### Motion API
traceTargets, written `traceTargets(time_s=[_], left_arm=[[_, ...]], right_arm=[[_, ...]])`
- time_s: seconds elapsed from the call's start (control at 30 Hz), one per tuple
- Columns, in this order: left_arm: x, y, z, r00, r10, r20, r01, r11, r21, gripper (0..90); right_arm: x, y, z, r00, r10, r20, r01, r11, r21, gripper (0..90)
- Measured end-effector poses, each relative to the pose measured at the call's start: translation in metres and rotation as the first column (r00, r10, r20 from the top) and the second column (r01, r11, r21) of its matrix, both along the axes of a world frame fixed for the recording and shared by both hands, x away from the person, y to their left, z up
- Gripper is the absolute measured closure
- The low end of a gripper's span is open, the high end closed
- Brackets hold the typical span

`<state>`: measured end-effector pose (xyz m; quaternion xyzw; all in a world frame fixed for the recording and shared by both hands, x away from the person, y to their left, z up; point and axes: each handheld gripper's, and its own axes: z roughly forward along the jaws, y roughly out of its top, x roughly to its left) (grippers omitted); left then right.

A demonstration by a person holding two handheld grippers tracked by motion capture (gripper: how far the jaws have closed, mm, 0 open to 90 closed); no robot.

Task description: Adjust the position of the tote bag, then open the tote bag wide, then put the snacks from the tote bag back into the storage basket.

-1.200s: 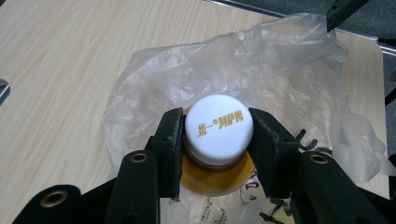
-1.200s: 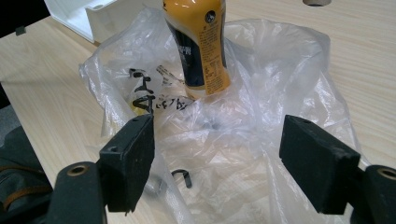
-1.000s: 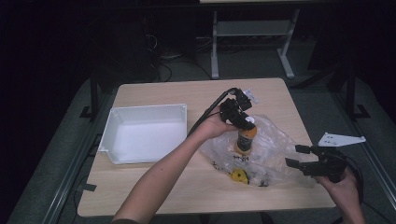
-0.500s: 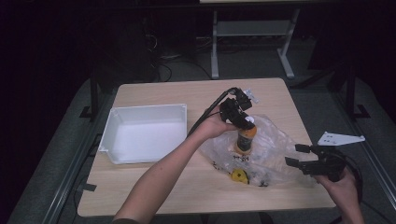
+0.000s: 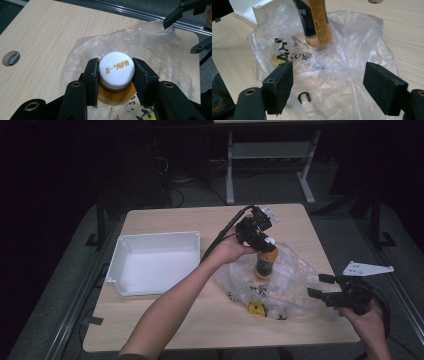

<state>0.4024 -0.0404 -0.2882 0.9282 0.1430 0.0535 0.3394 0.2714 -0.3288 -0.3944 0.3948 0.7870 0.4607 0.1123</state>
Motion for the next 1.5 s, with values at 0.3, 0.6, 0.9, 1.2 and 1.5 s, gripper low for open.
traceTargets(time_s=[0.3, 0.6, 0.9, 1.2, 1.5], left_arm=[[-0.007, 0.006, 0.016, 0.9999, 0.001, 0.014, -0.001, 1.0, -0.009, 59.0], [-0.012, 0.016, 0.034, 0.9995, 0.002, 0.032, -0.001, 0.9994, -0.033, 59.1], [-0.017, 0.029, 0.048, 0.999, 0.013, 0.043, -0.012, 0.9991, -0.041, 59.1], [-0.019, 0.049, 0.059, 0.9978, 0.034, 0.057, -0.032, 0.9989, -0.034, 59.1], [-0.021, 0.069, 0.067, 0.996, 0.05, 0.074, -0.049, 0.9987, -0.016, 59.1]], right_arm=[[-0.002, -0.003, 0.0, 0.9999, -0.013, 0.001, 0.013, 0.9999, 0.003, 22.9], [0.0, 0.002, -0.001, 1.0, -0.008, -0.003, 0.008, 1.0, -0.004, 22.2], [0.001, 0.003, -0.002, 0.9999, -0.011, -0.012, 0.011, 0.9999, -0.011, 21.3], [0.002, 0.005, -0.001, 0.9999, -0.011, -0.004, 0.01, 0.9998, -0.018, 20.8], [0.002, 0.006, -0.001, 0.9998, -0.018, -0.005, 0.018, 0.9995, -0.024, 20.2]])
